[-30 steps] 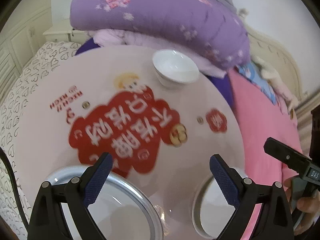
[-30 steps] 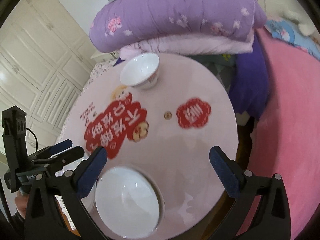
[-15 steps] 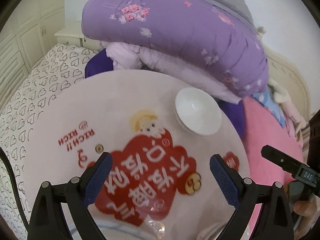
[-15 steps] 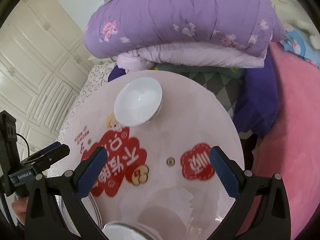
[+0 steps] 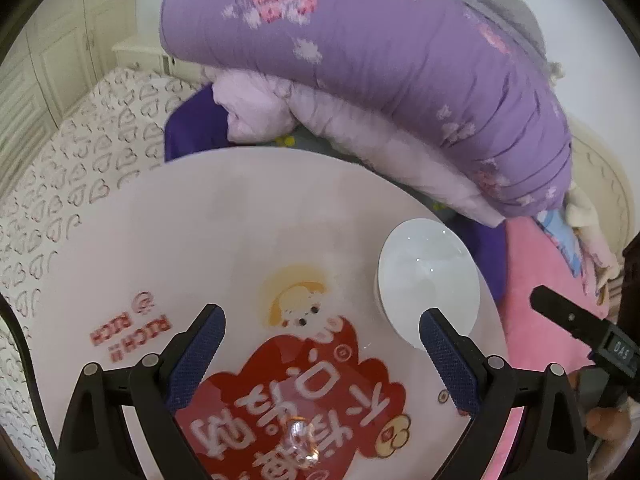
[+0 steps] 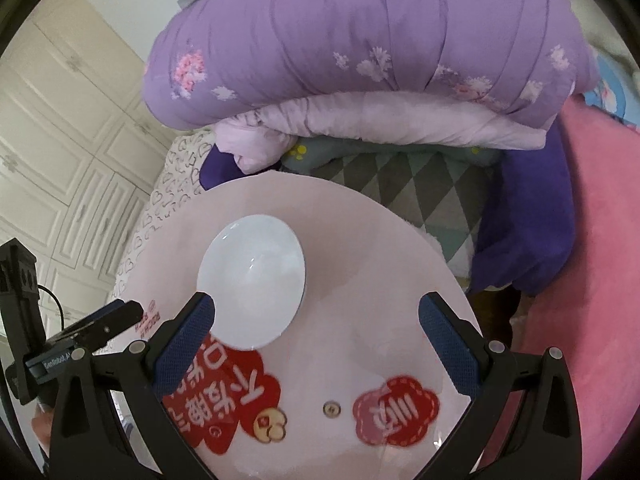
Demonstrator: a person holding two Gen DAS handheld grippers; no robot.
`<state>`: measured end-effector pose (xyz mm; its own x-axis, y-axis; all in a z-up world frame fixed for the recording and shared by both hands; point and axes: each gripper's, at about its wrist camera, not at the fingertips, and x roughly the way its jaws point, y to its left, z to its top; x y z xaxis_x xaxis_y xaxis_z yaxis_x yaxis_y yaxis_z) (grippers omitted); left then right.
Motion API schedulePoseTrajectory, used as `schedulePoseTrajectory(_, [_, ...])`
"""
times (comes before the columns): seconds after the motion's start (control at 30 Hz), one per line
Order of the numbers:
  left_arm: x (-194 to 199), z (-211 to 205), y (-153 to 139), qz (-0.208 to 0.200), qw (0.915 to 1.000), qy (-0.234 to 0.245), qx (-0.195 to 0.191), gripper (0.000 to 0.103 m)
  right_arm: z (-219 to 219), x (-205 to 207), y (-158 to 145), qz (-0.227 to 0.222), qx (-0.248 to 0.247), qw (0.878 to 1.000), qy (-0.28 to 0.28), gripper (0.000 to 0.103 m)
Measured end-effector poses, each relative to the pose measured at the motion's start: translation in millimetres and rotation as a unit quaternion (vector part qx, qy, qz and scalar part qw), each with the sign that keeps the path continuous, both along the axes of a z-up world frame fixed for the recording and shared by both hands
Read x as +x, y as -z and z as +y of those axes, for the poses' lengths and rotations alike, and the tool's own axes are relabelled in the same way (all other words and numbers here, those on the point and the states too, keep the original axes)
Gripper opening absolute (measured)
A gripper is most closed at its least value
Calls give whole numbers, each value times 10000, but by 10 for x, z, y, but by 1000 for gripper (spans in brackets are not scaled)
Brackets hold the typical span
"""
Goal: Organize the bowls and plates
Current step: 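Move both tools to the small white bowl and close the left tool on its rim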
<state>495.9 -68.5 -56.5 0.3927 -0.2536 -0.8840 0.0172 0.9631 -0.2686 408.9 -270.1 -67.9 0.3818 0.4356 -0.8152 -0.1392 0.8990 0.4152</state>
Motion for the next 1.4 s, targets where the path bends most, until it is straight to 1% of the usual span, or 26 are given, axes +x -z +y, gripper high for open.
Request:
schedulePoseTrajectory(0.1, [174, -32, 145, 131, 9999, -37, -54, 96, 80, 109, 115, 125, -57, 9999, -86, 103])
schedulePoseTrajectory(0.27, [400, -111, 362, 270, 9996, -64, -58, 94, 151, 232, 270, 266, -123, 9995, -131, 98])
schedulePoseTrajectory(0.33, [475, -149, 442, 325, 9994, -68, -104, 93, 177, 276, 318, 307, -145, 9993, -147, 92])
schedulePoseTrajectory(0.4, [519, -192, 494, 338, 9993, -43, -140, 89, 207, 303, 361, 336, -191, 9991, -196, 87])
schedulePoseTrajectory(0.43, [528, -211, 516, 342, 9993, -23, -158, 88, 226, 312, 381, 355, -199, 9989, -226, 80])
schedulePoseTrajectory(0.47, [540, -229, 543, 353, 9992, 1, -188, 85, 246, 321, 401, 383, -193, 9987, -264, 71])
schedulePoseTrajectory(0.5, [558, -244, 576, 381, 9990, 11, -225, 79, 263, 328, 418, 406, -191, 9986, -290, 66])
schedulePoseTrajectory(0.53, [565, -246, 601, 412, 9988, 16, -264, 75, 272, 325, 426, 418, -197, 9985, -290, 57])
schedulePoseTrajectory(0.57, [590, -258, 639, 466, 9984, 26, -331, 66, 281, 324, 437, 434, -218, 9984, -292, 50])
schedulePoseTrajectory(0.6, [608, -269, 673, 517, 9979, 35, -388, 60, 294, 329, 449, 440, -234, 9983, -313, 48])
schedulePoseTrajectory(0.67, [648, -293, 736, 593, 9970, 52, -486, 54, 324, 329, 470, 460, -218, 9981, -338, 43])
schedulePoseTrajectory(0.7, [674, -299, 765, 616, 9968, 37, -507, 50, 335, 326, 475, 465, -208, 9981, -340, 42])
schedulePoseTrajectory(0.77, [714, -305, 803, 654, 9963, 9, -550, 47, 348, 331, 480, 456, -210, 9982, -334, 42])
schedulePoseTrajectory(0.8, [728, -306, 815, 667, 9961, -3, -570, 42, 347, 331, 481, 450, -217, 9982, -336, 42])
schedulePoseTrajectory(0.83, [743, -311, 830, 680, 9960, -17, -580, 40, 353, 334, 482, 440, -228, 9982, -341, 38])
schedulePoseTrajectory(0.87, [762, -319, 849, 699, 9957, -27, -602, 34, 363, 335, 485, 443, -233, 9981, -350, 33])
schedulePoseTrajectory(0.9, [767, -332, 864, 718, 9954, -31, -637, 27, 373, 341, 490, 453, -245, 9980, -362, 31])
schedulePoseTrajectory(0.93, [766, -327, 875, 740, 9949, -21, -681, 22, 385, 344, 497, 462, -281, 9978, -374, 27])
schedulePoseTrajectory(0.97, [788, -342, 898, 772, 9941, 2, -757, 17, 398, 351, 511, 493, -326, 9975, -393, 20])
schedulePoseTrajectory(1.0, [776, -341, 905, 790, 9936, 9, -807, 13, 415, 359, 527, 535, -318, 9972, -417, 18])
schedulePoseTrajectory(1.03, [787, -350, 919, 807, 9930, 13, -861, 10, 423, 356, 542, 568, -245, 9971, -440, 15])
schedulePoseTrajectory(1.07, [797, -360, 926, 806, 9927, 17, -894, 6, 434, 348, 539, 560, -223, 9972, -449, 11])
schedulePoseTrajectory(1.1, [793, -365, 926, 799, 9926, 29, -913, 3, 446, 338, 530, 534, -224, 9973, -459, 9])
schedulePoseTrajectory(1.13, [785, -374, 922, 788, 9929, 29, -893, 3, 465, 322, 518, 496, -266, 9973, -474, 7])
schedulePoseTrajectory(1.23, [752, -413, 915, 736, 9944, 44, -754, 3, 495, 279, 499, 429, -350, 9974, -451, 7])
schedulePoseTrajectory(1.4, [663, -385, 893, 787, 9936, -2, -807, 3, 499, 187, 487, 458, -305, 9975, -448, 7])
